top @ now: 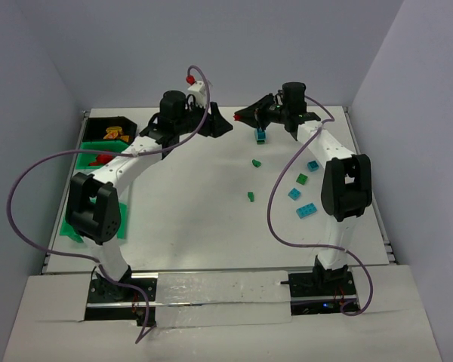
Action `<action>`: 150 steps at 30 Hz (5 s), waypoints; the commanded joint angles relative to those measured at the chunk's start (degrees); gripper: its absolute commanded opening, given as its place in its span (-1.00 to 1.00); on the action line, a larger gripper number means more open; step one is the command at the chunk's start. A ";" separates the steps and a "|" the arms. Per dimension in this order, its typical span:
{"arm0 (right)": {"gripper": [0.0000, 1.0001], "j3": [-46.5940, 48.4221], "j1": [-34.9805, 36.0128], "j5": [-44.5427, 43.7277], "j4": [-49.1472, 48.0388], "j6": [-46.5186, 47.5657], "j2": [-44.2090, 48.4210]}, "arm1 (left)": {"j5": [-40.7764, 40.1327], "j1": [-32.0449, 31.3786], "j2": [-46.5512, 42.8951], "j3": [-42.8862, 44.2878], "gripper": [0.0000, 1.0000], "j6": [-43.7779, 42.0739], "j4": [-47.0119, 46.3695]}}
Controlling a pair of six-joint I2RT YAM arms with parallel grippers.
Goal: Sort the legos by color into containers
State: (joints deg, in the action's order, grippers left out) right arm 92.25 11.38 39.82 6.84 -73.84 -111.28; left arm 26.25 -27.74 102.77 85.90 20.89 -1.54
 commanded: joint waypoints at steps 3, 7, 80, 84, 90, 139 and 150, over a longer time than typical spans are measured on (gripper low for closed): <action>-1.00 0.13 0.16 -0.30 -3.29 -1.21 3.71 | 1.61 -0.97 2.08 4.83 0.27 2.08 -4.08; -1.00 0.18 0.60 0.77 -4.92 -1.33 3.71 | 0.83 -1.09 3.79 6.79 0.26 2.11 -4.43; -0.95 3.15 2.69 4.65 -7.63 0.13 1.69 | 0.39 1.55 11.10 15.05 -0.88 4.60 -9.07; -0.14 3.48 2.46 4.64 -8.07 0.29 1.53 | 0.88 1.79 9.51 12.97 -1.00 4.24 -8.61; 0.53 4.14 -0.19 4.51 -9.19 4.49 1.88 | 2.67 4.62 2.52 2.98 -1.00 1.35 -6.25; 0.80 1.59 -6.99 -19.18 33.06 80.36 10.74 | -21.12 45.23 9.33 13.91 0.02 -32.71 45.40; 0.77 -0.49 -8.16 -20.39 33.50 80.92 11.18 | -4.11 39.19 -1.39 10.31 0.15 -36.27 41.01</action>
State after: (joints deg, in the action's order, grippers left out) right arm 92.74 4.29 20.74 39.91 6.02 -103.61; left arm 12.96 16.93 110.12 96.64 -13.30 43.21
